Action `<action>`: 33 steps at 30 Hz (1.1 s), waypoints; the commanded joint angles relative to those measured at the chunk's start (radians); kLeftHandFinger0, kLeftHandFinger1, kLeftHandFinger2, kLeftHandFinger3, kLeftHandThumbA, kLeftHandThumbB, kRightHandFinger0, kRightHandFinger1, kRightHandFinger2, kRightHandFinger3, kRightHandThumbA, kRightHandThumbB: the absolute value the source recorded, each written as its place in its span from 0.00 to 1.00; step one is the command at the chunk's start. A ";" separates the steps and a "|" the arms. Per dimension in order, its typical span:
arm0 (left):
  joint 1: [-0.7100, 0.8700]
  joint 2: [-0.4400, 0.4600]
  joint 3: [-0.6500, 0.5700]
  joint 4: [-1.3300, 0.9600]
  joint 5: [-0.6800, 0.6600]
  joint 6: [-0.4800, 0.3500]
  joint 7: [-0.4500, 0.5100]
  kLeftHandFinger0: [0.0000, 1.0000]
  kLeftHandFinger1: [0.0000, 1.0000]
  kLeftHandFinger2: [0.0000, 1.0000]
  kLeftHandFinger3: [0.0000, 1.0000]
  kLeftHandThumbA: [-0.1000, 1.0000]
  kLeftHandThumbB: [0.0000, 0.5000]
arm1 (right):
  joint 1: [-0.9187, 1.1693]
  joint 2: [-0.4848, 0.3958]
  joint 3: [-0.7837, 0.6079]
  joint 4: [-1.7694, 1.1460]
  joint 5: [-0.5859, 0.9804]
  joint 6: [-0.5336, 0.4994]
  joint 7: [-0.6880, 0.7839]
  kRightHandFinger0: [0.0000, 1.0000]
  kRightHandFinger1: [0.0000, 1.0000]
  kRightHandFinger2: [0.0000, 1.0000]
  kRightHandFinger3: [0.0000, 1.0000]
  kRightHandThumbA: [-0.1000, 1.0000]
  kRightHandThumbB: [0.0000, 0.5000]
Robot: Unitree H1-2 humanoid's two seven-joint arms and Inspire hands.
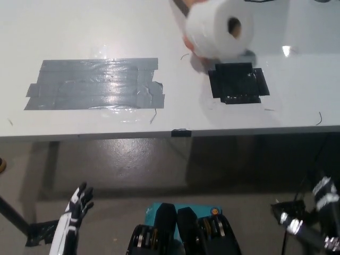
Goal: A person hands over a roll of toilet paper to the robot , and the robot inserts its right thumb into the hole in the centre to grab the roll, and then places it on the balck area on the desk.
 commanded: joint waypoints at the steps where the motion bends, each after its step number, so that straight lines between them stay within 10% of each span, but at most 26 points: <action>1: -0.045 0.006 -0.010 -0.058 0.019 0.017 -0.006 1.00 1.00 1.00 1.00 1.00 0.29 | -0.115 -0.036 -0.020 -0.118 -0.069 0.109 -0.003 1.00 1.00 1.00 1.00 0.87 0.47; 7: -0.083 -0.001 -0.017 -0.082 0.037 0.066 0.001 1.00 1.00 1.00 1.00 1.00 0.40 | -0.327 -0.121 -0.001 -0.157 -0.137 0.261 0.050 1.00 1.00 1.00 1.00 0.87 0.50; 16: -0.078 0.004 -0.019 -0.022 0.040 0.039 -0.003 1.00 1.00 1.00 1.00 1.00 0.27 | -0.616 -0.286 0.042 -0.102 -0.172 0.505 0.163 1.00 1.00 1.00 1.00 0.96 0.62; 33: -0.056 0.006 -0.052 -0.034 0.076 0.077 -0.005 1.00 1.00 1.00 1.00 1.00 0.39 | -0.996 -0.367 0.196 0.354 -0.218 0.567 0.260 1.00 1.00 1.00 1.00 0.93 0.72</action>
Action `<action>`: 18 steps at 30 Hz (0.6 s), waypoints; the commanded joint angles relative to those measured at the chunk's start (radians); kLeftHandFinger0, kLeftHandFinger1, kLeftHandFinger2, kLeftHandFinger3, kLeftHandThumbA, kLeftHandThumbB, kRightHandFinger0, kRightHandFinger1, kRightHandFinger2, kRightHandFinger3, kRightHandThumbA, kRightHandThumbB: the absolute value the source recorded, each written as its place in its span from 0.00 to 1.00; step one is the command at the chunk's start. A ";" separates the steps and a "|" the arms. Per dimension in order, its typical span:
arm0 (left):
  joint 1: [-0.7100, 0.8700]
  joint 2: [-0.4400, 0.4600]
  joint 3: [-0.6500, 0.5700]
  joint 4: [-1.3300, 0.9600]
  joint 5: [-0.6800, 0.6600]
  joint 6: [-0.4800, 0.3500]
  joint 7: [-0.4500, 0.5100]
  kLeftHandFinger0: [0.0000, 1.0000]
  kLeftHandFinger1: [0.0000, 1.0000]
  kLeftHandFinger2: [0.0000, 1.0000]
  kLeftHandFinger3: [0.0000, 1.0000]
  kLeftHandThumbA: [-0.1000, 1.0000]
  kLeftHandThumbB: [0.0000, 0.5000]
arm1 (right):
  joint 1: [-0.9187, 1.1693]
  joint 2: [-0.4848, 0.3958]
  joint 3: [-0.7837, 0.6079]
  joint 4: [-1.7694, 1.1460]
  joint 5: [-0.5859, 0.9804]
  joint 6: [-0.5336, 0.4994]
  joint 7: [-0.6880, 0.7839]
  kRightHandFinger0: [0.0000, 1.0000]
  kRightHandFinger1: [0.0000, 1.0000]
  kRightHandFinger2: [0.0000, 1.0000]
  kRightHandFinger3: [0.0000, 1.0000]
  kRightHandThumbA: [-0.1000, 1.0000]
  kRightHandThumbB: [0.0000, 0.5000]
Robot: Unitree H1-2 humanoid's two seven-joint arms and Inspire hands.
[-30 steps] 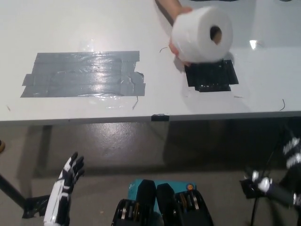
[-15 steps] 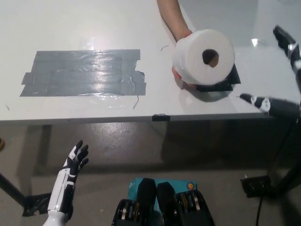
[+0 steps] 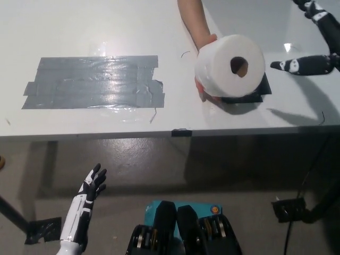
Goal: A person hands over a roll of toilet paper to the robot , and the robot inserts its right thumb into the hole in the centre to grab the roll, and then places it on the balck area on the desk.
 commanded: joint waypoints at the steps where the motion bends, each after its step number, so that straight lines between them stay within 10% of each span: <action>1: 0.016 0.010 -0.015 -0.027 0.040 0.015 -0.002 1.00 1.00 1.00 1.00 1.00 0.38 | -0.134 -0.007 0.030 0.082 -0.038 0.041 0.044 1.00 1.00 1.00 1.00 0.91 0.70; 13: 0.013 0.013 -0.031 -0.026 0.052 0.010 -0.007 1.00 1.00 1.00 1.00 1.00 0.44 | -0.269 0.076 0.089 0.309 -0.080 -0.006 0.020 1.00 1.00 1.00 1.00 0.84 0.59; 18: 0.012 0.019 -0.032 -0.034 0.046 0.018 -0.014 1.00 1.00 1.00 1.00 1.00 0.44 | -0.288 0.084 0.154 0.331 -0.154 0.060 0.025 1.00 1.00 1.00 1.00 0.98 0.76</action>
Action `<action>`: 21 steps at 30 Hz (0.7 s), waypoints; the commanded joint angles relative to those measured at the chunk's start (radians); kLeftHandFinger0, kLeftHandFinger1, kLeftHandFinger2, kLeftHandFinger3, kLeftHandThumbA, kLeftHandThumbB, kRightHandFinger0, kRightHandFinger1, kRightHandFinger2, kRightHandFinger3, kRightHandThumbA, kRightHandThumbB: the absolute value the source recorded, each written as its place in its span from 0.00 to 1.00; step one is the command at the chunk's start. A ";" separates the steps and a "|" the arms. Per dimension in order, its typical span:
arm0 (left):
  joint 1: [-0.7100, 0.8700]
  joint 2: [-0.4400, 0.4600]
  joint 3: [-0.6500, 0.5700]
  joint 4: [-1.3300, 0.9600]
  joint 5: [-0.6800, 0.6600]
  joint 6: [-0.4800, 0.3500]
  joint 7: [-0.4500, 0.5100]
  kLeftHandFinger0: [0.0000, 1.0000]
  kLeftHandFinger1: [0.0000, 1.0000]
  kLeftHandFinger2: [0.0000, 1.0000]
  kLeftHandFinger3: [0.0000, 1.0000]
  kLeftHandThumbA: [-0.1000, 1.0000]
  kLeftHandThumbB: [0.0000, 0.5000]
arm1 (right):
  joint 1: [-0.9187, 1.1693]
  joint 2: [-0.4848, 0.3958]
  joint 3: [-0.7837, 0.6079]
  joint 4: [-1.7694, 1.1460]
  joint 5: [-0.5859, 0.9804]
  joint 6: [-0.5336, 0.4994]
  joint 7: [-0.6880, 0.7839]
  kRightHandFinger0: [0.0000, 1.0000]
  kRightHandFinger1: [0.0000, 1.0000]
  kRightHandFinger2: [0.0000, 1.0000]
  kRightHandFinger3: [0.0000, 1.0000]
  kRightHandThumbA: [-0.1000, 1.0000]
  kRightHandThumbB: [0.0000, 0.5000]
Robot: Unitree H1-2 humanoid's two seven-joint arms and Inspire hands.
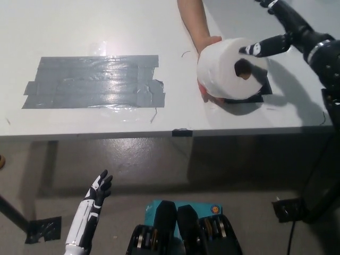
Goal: A person hands over a roll of toilet paper to the robot , and the robot inserts its right thumb into the hole in the centre to grab the roll, and then places it on the balck area on the desk.
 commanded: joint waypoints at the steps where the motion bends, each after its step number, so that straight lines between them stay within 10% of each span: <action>1: -0.004 0.017 -0.006 -0.029 0.005 -0.002 -0.016 1.00 1.00 1.00 1.00 1.00 0.44 | -0.078 -0.007 0.033 0.005 -0.078 0.031 0.002 1.00 1.00 1.00 1.00 0.97 0.75; 21: -0.020 0.021 -0.008 -0.020 0.012 -0.004 -0.020 1.00 1.00 1.00 1.00 1.00 0.46 | -0.060 -0.047 0.060 -0.042 -0.122 0.059 0.075 1.00 1.00 1.00 1.00 0.95 0.74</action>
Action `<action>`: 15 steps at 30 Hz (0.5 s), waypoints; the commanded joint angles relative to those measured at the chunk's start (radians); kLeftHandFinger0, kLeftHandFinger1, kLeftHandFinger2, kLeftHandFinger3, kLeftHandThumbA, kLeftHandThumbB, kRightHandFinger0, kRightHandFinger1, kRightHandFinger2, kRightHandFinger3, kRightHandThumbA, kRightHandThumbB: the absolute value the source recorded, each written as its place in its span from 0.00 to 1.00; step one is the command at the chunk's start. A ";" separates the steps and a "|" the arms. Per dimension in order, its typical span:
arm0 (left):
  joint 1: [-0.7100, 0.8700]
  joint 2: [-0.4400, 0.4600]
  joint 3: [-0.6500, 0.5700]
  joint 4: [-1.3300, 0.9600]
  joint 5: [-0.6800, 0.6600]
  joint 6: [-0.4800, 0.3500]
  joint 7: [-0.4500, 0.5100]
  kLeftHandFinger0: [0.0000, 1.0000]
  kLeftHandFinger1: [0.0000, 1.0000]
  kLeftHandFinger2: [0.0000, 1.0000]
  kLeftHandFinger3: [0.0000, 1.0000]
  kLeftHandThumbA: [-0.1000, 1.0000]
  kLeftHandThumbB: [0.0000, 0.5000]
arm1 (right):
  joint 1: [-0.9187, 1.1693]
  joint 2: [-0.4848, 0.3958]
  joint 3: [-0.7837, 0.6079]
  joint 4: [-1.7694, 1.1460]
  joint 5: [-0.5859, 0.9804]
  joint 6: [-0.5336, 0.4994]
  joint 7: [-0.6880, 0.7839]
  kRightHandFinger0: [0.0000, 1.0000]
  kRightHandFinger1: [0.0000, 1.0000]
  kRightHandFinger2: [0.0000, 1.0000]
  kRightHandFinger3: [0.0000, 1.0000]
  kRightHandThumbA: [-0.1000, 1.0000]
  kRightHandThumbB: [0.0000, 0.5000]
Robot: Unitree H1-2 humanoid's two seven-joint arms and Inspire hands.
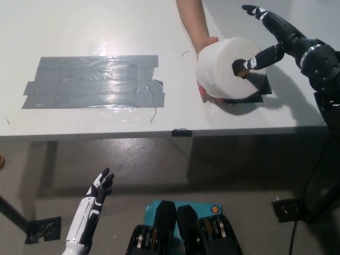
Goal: A person hands over a roll of toilet paper to the robot , and the robot inserts its right thumb into the hole in the centre to grab the roll, and then places it on the balck area on the desk.
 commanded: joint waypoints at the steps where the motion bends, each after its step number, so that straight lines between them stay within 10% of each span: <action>1: -0.003 0.011 -0.009 -0.023 0.016 -0.016 -0.005 1.00 1.00 1.00 1.00 1.00 0.45 | -0.054 -0.033 0.003 -0.039 -0.036 0.022 0.031 1.00 1.00 1.00 1.00 0.95 0.74; 15: -0.009 0.012 -0.009 -0.019 0.004 -0.028 -0.011 1.00 1.00 1.00 1.00 1.00 0.45 | -0.061 -0.006 0.010 0.030 -0.050 -0.044 0.015 1.00 1.00 1.00 1.00 0.97 0.71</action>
